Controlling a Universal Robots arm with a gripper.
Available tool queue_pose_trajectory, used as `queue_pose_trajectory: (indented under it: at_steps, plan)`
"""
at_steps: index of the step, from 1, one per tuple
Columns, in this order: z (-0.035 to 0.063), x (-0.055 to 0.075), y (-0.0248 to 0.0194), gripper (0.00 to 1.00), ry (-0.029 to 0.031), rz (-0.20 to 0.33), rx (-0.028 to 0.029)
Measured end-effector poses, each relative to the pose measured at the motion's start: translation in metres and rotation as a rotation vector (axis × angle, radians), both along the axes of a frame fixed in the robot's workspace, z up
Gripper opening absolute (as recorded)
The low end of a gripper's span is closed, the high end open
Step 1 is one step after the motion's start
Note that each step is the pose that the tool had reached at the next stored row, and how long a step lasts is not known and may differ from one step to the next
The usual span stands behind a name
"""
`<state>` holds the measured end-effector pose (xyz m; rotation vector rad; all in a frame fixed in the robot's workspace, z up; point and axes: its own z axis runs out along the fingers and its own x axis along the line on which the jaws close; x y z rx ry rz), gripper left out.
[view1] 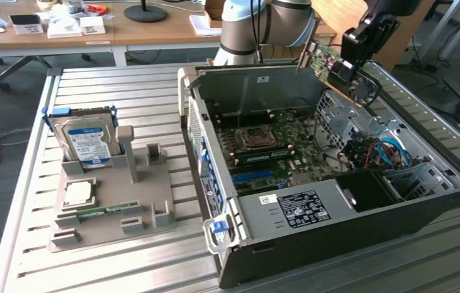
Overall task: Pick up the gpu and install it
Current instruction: 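Insert the gpu into the slot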
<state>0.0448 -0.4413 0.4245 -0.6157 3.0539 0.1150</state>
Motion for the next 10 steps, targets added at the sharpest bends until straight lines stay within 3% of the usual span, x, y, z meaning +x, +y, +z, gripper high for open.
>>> queue_pose_trajectory:
  at_steps: [10]
  plan:
    - [0.0000, 0.0000, 0.0000, 0.27, 0.0000, 0.114, -0.0001]
